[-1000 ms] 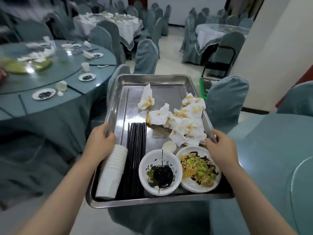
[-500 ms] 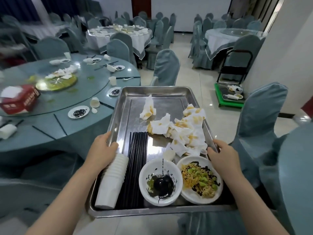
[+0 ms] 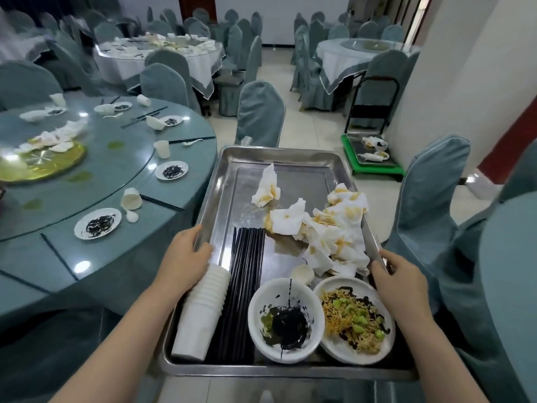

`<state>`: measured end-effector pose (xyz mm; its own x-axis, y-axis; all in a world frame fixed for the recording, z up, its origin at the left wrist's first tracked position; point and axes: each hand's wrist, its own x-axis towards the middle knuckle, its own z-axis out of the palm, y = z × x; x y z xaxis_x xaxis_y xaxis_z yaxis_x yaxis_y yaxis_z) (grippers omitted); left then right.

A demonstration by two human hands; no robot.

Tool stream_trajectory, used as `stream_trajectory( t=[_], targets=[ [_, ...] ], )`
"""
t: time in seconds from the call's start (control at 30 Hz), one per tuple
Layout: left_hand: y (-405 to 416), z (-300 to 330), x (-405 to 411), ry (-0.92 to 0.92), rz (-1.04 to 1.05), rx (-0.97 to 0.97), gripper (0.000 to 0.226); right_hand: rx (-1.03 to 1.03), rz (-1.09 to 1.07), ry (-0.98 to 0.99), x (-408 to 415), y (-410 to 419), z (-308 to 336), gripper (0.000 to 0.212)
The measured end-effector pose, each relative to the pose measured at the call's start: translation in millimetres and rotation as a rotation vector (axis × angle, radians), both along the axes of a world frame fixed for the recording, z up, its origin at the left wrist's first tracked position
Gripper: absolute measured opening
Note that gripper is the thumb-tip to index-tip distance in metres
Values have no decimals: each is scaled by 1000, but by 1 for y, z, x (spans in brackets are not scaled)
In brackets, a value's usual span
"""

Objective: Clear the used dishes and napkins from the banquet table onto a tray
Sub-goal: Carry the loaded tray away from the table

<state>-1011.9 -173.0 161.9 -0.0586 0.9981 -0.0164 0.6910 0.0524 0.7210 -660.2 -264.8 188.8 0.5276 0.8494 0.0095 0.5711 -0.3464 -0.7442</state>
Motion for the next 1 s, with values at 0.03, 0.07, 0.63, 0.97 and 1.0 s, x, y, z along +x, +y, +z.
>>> stream_trajectory(
  t=[0.03, 0.07, 0.63, 0.97, 1.0],
  targets=[
    [13, -1, 10, 0, -17, 4, 51, 3, -26, 0, 6, 7, -2, 30],
    [27, -3, 19, 4, -36, 11, 44, 6, -54, -6, 13, 15, -6, 30],
    [246, -37, 141, 16, -200, 13, 50, -15, -324, 37, 107, 166, -21, 43],
    [371, -47, 166, -7, -239, -59, 63, -67, -351, 66, 132, 276, -32, 45],
    [391, -54, 165, -6, -256, -77, 62, -71, -355, 67, 135, 292, -35, 45]
  ],
)
